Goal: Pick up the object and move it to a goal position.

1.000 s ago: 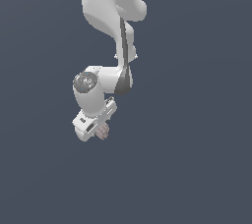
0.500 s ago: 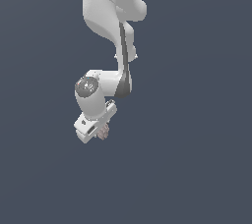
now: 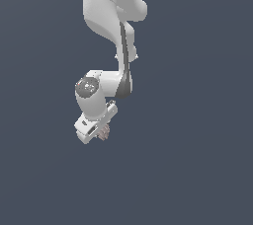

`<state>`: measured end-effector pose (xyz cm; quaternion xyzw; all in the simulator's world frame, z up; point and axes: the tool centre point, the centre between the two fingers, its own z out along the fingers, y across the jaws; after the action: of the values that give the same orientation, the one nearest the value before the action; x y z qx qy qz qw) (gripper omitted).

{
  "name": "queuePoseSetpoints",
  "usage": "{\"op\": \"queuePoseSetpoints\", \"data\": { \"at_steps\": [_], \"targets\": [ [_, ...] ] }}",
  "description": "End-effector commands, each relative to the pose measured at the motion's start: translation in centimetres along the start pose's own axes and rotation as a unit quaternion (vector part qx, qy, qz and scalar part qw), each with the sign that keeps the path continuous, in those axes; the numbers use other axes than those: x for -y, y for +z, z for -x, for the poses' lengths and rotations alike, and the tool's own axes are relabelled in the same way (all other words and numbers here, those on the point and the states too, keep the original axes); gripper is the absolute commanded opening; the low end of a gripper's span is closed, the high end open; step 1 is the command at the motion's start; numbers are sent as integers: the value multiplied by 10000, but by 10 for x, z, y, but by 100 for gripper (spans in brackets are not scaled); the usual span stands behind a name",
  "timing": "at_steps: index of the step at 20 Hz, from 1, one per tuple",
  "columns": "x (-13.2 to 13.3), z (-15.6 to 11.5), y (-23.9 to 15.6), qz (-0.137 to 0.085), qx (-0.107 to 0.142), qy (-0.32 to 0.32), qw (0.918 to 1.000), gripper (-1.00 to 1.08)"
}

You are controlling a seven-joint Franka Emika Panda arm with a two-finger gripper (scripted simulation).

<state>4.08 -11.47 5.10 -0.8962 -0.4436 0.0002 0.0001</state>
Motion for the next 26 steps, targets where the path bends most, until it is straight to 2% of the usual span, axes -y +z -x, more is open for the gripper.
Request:
{"op": "queuePoseSetpoints", "data": {
  "at_steps": [1,9,26],
  "targets": [
    [1,-2,-2,2,-1,-1,10000,-100],
    [21,-31,-34,2,0,-3,10000,-100],
    [108,-158,-176,5,5,-5,10000,-100]
  ]
}}
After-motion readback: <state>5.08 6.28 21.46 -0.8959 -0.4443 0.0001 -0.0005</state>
